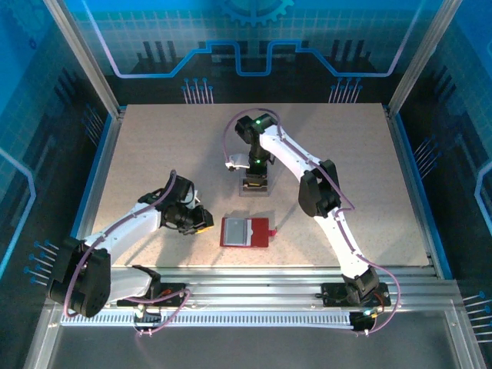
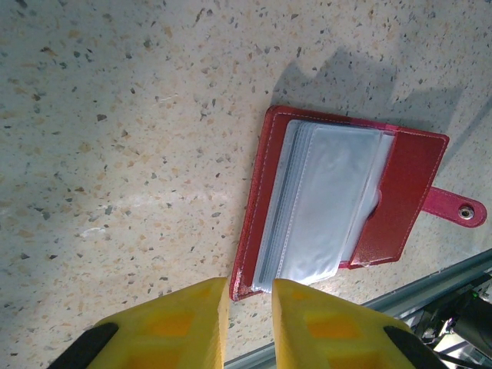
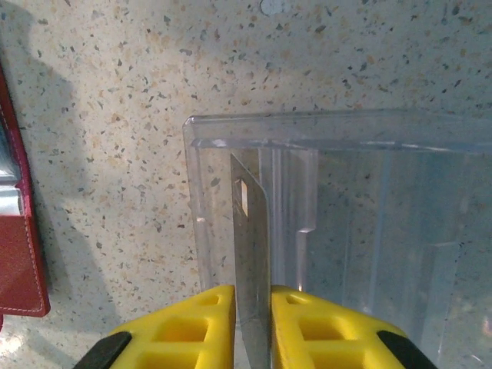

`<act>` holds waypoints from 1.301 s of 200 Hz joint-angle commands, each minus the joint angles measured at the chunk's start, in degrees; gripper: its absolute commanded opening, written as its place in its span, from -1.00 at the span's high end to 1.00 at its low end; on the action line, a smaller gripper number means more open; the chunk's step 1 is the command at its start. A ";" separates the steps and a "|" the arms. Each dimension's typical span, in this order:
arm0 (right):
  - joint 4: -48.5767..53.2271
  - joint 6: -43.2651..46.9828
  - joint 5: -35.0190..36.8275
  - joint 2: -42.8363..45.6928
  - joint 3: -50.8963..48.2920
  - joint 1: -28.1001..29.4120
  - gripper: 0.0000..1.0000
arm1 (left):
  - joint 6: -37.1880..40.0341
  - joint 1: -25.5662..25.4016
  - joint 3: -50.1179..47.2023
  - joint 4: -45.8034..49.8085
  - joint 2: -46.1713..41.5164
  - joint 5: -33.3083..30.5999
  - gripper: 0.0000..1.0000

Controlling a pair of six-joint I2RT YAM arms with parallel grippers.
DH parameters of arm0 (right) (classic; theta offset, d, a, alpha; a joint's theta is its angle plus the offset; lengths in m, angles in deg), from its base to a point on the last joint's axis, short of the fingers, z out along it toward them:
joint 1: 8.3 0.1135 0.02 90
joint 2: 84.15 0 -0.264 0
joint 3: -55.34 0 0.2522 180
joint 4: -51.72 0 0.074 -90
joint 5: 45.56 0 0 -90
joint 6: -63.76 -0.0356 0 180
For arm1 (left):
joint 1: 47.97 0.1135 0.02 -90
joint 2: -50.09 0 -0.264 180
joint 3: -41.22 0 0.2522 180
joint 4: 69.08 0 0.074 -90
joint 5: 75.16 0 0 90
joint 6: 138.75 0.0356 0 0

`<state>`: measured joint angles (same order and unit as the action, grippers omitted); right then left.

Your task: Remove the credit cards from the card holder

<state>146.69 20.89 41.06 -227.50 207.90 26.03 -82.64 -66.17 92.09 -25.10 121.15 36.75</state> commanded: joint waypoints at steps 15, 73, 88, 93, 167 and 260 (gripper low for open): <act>-0.20 -0.24 1.40 3.44 0.04 -0.05 0.59 | 0.91 0.53 -0.24 1.25 -1.52 1.03 0.57; -1.75 -1.13 2.22 5.23 -0.58 -0.07 0.56 | 0.48 0.54 -0.63 0.02 -1.19 1.46 0.56; -3.26 -1.82 3.28 5.92 -1.59 -0.15 0.57 | 0.49 0.53 -0.52 -0.02 -1.02 1.55 0.57; -3.91 -2.10 3.48 6.17 -2.03 -0.13 0.57 | 0.49 0.49 -0.45 0.01 -1.01 1.55 0.57; -20.12 -21.91 4.79 18.46 -19.12 0.34 0.55 | -0.59 0.51 -0.69 -3.87 0.20 3.03 0.57; -37.14 -63.41 2.69 39.22 -49.73 4.78 0.68 | -3.25 0.46 -0.92 -12.23 5.64 6.30 0.61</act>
<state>113.07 -29.55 44.91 -191.35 160.97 27.45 -84.83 -66.12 91.23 -34.91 125.46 41.27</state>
